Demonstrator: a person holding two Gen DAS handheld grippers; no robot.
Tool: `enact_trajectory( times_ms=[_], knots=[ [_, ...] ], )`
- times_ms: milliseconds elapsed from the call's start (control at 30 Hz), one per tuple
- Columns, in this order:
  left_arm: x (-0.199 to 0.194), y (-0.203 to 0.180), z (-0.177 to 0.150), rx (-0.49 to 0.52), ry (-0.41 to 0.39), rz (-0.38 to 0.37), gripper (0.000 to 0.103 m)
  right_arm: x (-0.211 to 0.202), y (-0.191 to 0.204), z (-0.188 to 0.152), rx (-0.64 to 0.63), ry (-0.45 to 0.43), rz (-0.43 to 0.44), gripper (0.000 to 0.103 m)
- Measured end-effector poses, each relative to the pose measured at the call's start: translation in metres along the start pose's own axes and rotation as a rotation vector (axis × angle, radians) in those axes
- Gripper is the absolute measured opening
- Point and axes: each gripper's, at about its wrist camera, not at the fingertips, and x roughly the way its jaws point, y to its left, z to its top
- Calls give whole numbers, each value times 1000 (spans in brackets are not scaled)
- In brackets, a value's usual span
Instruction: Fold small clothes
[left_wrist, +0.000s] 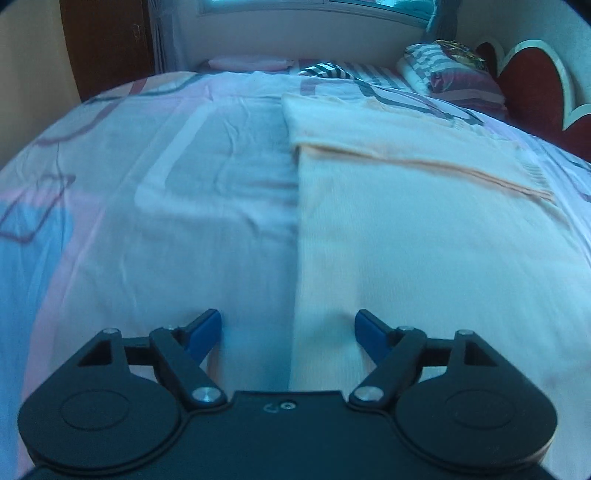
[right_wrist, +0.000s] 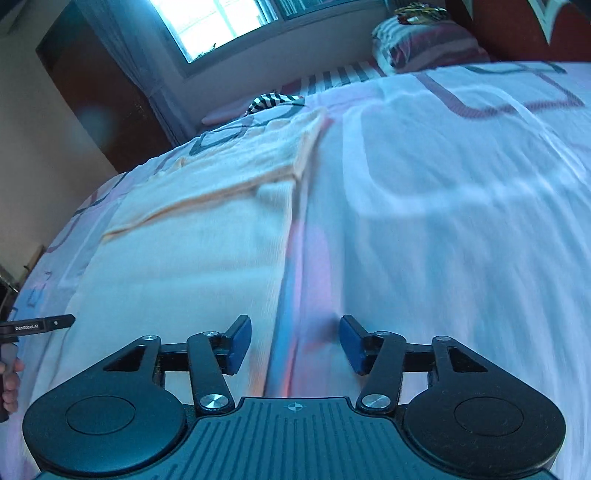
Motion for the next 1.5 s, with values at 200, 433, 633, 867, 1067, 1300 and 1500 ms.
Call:
enact_trajectory(
  times_ms=[200, 433, 633, 867, 1067, 1300, 1500],
  knots=[
    [-40, 11, -50, 1, 8, -133, 75, -33, 23, -49, 45, 56, 49, 48],
    [-82, 25, -105, -56, 13, -275, 74, -71, 42, -110, 141, 73, 93, 42],
    [-84, 42, -116, -193, 37, -419, 69, -87, 36, -126, 269, 38, 148, 37],
    [-65, 53, -102, -264, 59, -482, 48, -74, 21, -117, 388, 25, 210, 24],
    [-64, 46, -104, -222, 61, -447, 16, -79, 20, -121, 354, 28, 190, 3],
    [-75, 57, -113, -223, 5, -469, 3, -101, 26, -116, 302, -35, 210, 3],
    [-71, 55, -122, -255, 36, -490, 24, -84, 22, -125, 331, 25, 178, 3]
  ],
)
